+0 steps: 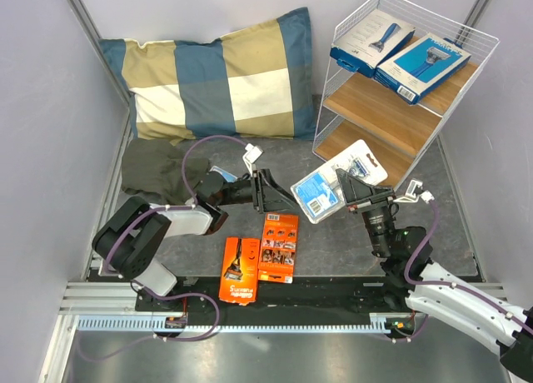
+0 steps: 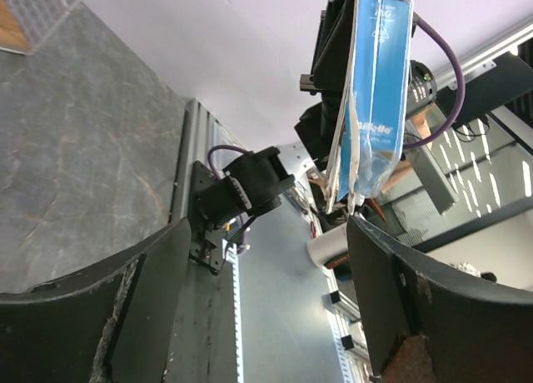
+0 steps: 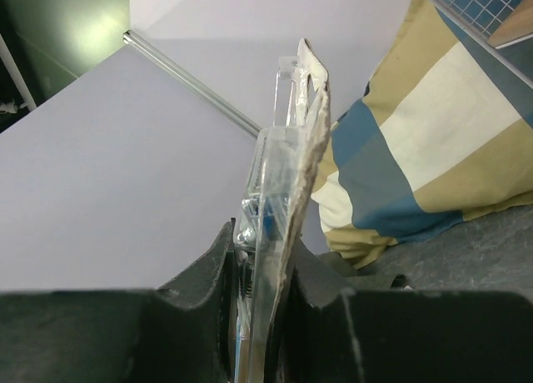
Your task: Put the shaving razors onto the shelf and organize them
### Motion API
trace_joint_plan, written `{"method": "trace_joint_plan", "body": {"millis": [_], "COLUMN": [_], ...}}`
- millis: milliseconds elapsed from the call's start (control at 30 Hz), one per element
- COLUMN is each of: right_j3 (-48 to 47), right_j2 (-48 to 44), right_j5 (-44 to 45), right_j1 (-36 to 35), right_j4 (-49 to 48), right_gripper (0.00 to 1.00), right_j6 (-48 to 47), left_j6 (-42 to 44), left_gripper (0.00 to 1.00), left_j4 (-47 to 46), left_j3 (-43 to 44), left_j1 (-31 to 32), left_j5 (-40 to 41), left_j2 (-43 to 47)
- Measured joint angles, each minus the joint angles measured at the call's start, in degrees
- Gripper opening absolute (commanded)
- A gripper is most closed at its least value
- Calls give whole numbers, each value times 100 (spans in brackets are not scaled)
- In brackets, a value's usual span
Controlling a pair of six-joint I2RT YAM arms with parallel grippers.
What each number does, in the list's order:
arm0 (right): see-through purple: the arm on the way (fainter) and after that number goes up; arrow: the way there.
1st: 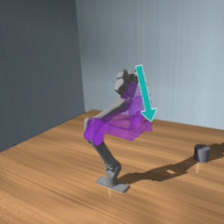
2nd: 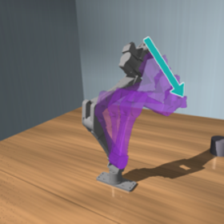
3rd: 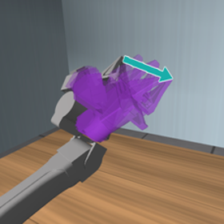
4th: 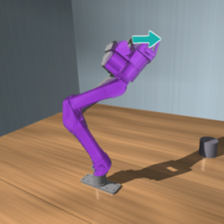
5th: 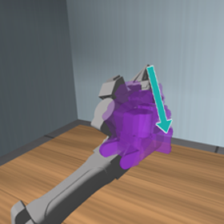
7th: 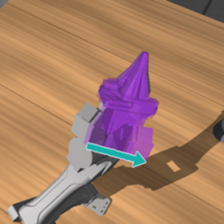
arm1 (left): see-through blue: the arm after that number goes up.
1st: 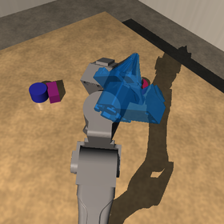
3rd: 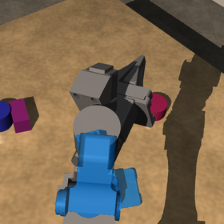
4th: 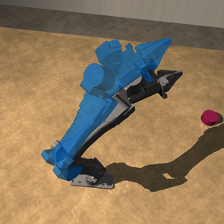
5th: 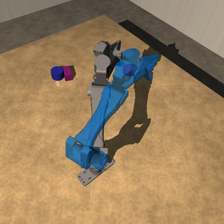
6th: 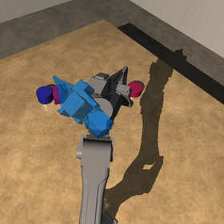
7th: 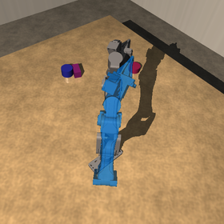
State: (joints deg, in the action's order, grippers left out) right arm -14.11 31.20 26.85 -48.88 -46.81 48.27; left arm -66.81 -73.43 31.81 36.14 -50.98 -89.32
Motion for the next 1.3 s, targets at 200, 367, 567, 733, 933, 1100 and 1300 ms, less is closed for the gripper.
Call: {"method": "trace_joint_plan", "body": {"millis": [200, 367, 567, 733, 933, 1100, 1300], "right_j3": [7, 37, 59, 61, 61, 59, 55], "right_j2": [-33, -61, -68, -107, -138, -275, -621], "right_j5": [4, 9, 28, 70, 160, 234, 260], "right_j1": [0, 0, 0, 0, 0, 0, 0], "right_j4": [-81, -96, -101, -173, -162, 249, 916], "right_gripper": [0, 0, 0, 0, 72, 98, 98], "right_j6": [17, 35, 59, 129, 243, 313, 251], "left_j6": [-2, 0, 2, -31, -68, -63, 109], "left_gripper": [80, 72, 32, 2, 2, 2, 2], "left_j4": [-63, -85, -90, -118, -129, -127, -125], "left_j3": [334, 507, 662, 796, 879, 879, 879], "left_j1": [385, 581, 734, 811, 831, 872, 859], "left_j5": [-2, 0, 42, 22, -9, 20, 164], "left_j2": [-26, -24, -24, -26, -31, -31, -17]}}
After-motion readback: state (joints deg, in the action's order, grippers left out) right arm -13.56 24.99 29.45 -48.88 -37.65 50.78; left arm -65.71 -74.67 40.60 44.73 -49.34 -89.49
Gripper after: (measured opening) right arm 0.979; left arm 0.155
